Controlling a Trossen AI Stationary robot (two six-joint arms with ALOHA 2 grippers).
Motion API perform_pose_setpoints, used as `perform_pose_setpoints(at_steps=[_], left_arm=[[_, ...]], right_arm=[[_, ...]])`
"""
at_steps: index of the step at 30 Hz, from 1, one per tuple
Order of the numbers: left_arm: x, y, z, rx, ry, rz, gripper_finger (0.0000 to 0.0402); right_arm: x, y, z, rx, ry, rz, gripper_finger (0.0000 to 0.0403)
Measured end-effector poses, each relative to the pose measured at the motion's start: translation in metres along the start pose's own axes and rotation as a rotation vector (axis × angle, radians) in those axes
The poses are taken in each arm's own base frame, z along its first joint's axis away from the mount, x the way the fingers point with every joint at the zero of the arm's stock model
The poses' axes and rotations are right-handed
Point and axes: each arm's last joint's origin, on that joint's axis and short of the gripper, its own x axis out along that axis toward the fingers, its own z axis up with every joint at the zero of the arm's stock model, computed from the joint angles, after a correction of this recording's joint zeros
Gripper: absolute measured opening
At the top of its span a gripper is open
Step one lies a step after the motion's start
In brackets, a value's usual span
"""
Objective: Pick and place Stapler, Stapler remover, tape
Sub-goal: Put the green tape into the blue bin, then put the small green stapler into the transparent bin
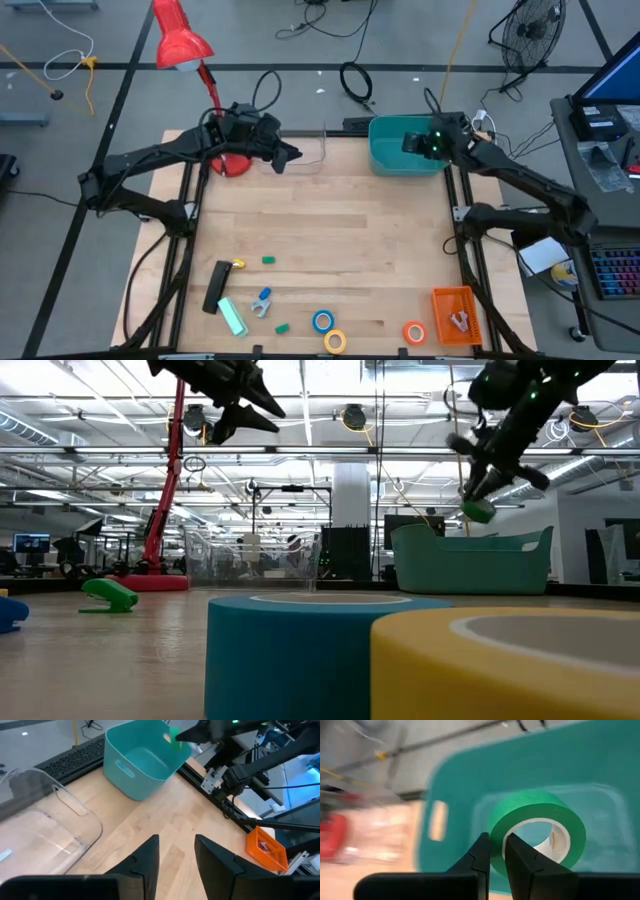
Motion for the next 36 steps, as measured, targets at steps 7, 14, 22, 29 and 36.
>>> perform_pose_setpoints(at_steps=[7,14,22,29,36], left_arm=[[0.001,-0.003,-0.001,-0.002,0.002,-0.003,0.0124],[0.001,-0.004,-0.002,-0.004,0.005,-0.005,0.0124],[0.003,-0.013,-0.007,0.017,0.008,-0.003,0.0124],[0.004,-0.017,-0.009,0.026,0.007,0.008,0.0124],[0.004,-0.017,-0.009,0.024,0.004,0.013,0.0124]], right_arm=[[0.031,-0.019,0.001,-0.082,0.165,-0.142,0.0026],[0.052,-0.031,-0.005,-0.177,0.309,-0.265,0.0026],[0.060,-0.037,-0.007,-0.258,0.310,-0.376,0.0026],[0.062,-0.038,-0.008,-0.281,0.313,-0.412,0.0075],[0.062,-0.039,-0.007,-0.304,0.303,-0.423,0.0147]])
